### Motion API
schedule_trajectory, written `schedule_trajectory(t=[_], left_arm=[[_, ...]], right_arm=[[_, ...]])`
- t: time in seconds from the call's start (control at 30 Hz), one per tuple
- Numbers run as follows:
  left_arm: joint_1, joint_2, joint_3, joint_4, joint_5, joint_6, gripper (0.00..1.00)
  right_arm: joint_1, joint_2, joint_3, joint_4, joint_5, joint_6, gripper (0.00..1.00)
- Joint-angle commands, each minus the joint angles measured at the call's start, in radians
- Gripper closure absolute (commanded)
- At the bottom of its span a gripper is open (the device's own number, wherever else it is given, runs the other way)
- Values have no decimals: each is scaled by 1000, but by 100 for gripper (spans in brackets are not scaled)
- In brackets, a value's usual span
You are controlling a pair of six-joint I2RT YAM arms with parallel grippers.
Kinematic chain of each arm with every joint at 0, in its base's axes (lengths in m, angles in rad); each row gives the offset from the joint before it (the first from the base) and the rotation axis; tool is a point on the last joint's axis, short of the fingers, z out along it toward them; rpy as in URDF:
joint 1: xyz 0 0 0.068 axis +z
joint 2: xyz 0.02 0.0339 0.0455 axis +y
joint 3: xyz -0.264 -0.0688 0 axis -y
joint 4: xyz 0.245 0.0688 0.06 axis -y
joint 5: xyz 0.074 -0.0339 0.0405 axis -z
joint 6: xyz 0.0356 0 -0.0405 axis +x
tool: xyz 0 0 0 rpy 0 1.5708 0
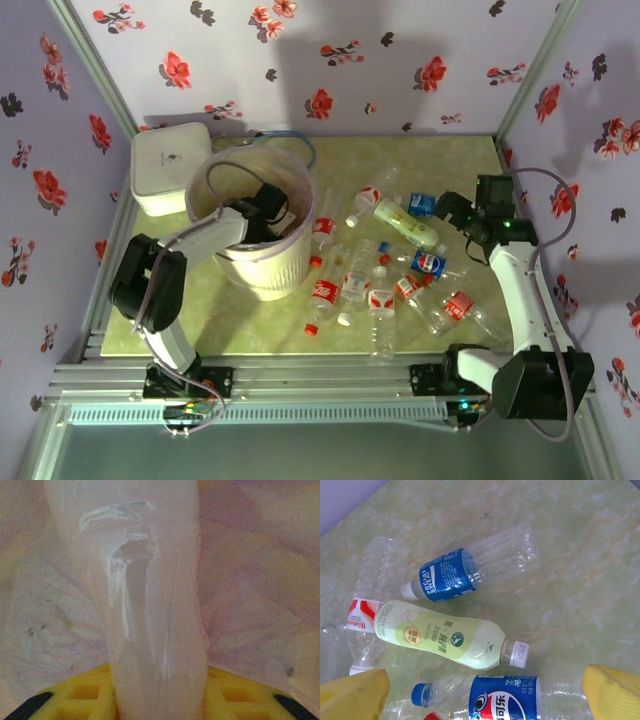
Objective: Put the plastic bottles in the bin
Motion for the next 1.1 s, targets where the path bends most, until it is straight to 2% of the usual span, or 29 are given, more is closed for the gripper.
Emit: schedule_trajectory(t=[0.0, 0.1, 0.2, 0.23, 0.43, 0.57, 0.83, 1.07], left_arm=[[4, -32, -1, 31, -10, -13, 58], [3, -75, 25, -14, -30, -4, 27], [3, -121, 49, -51, -48, 8, 2], [3, -138, 56, -60, -53, 11, 0], [1, -219, 109, -101, -58, 22, 0], [1, -283, 151, -143, -73, 26, 0], [1, -428, 212, -189, -81, 55, 0], [-12, -518, 245, -207, -67, 63, 0]], right_arm=[[-40, 17, -51, 56, -64, 76, 0], [-69, 39, -85, 126, -57, 202, 1], [-76, 91, -79, 132, 17, 372, 1], [-77, 115, -71, 131, 26, 420, 1], [-76, 243, -76, 241, 29, 683, 2], [-77, 325, -67, 316, 53, 791, 5], [-77, 532, 37, 400, 6, 860, 10], [-77, 678, 145, 413, 9, 865, 8]])
